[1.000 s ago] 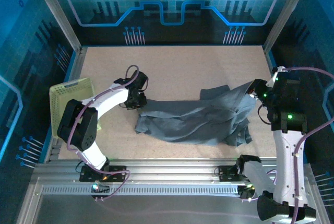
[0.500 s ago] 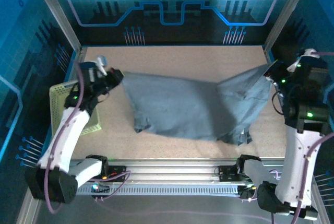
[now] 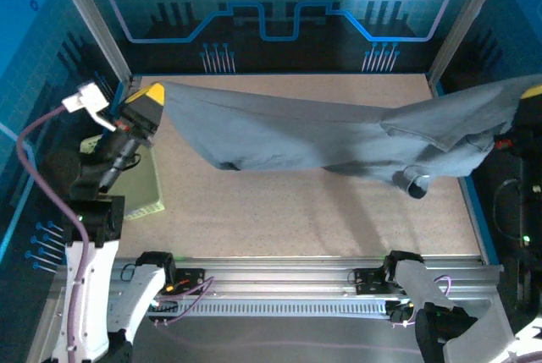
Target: Fold the inside-out t-shirt
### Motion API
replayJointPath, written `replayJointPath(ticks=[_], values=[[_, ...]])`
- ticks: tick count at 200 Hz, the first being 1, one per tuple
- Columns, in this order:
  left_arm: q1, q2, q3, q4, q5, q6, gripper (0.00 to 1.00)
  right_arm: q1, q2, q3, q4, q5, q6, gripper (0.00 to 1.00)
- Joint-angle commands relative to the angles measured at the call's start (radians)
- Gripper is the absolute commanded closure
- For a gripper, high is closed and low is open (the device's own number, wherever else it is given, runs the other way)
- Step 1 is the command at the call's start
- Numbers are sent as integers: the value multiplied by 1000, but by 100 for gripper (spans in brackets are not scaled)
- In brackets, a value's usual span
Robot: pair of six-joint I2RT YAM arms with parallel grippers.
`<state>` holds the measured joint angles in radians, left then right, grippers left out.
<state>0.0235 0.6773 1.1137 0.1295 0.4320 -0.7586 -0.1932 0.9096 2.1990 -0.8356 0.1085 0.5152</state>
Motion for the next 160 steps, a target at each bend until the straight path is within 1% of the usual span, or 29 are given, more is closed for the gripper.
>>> replayJointPath(ticks=[1, 21, 36, 48, 60, 74, 84, 102, 113, 129, 143, 160], values=[[9, -66, 72, -12, -64, 38, 100, -15, -8, 61, 71, 11, -49, 100], [9, -73, 113, -58, -114, 56, 100, -12, 15, 98, 84, 26, -56, 100], [10, -45, 129, -76, -142, 56, 100, -11, 39, 103, 105, 30, -57, 100], [9, 17, 150, -113, -140, 70, 100, -12, 66, 86, 130, 37, -56, 100], [10, 102, 187, -198, -147, 79, 100, -11, 109, 82, 143, 49, -58, 100], [9, 211, 213, -254, -119, 96, 100, -11, 174, 84, 158, 41, -57, 100], [9, 284, 220, -292, -121, 91, 100, -12, 232, 86, 168, 4, -54, 100], [9, 388, 195, -288, -131, 89, 100, -11, 330, 71, 171, -77, -30, 100], [9, 446, 173, -278, -144, 99, 100, -9, 379, 27, 186, -119, -21, 100], [10, 537, 146, -273, -171, 95, 100, 8, 423, -90, 235, -129, -23, 100], [9, 622, 116, -238, -163, 91, 100, 26, 464, -200, 282, -135, -24, 100], [7, 739, 103, -190, -120, 76, 100, 66, 526, -316, 334, -136, -36, 100]])
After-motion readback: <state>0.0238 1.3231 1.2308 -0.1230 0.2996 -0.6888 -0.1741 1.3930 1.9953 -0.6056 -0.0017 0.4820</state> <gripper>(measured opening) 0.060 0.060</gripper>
